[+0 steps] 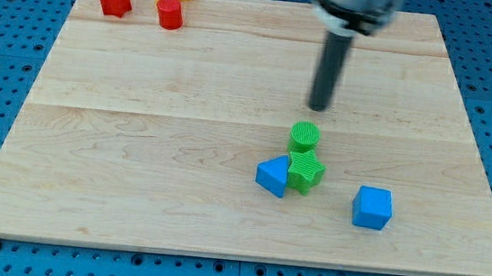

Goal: Push the red star into the red circle

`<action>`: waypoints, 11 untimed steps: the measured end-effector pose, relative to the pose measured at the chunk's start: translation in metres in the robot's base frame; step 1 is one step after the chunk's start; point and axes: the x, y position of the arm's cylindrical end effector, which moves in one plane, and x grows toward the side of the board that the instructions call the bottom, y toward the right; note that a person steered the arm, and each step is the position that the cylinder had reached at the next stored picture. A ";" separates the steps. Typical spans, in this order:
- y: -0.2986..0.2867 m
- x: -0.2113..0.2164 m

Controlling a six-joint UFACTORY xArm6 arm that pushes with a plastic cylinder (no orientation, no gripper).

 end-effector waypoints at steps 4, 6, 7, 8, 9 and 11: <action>-0.349 -0.031; -0.353 -0.063; -0.353 -0.094; -0.351 -0.119; -0.353 -0.135; -0.304 -0.156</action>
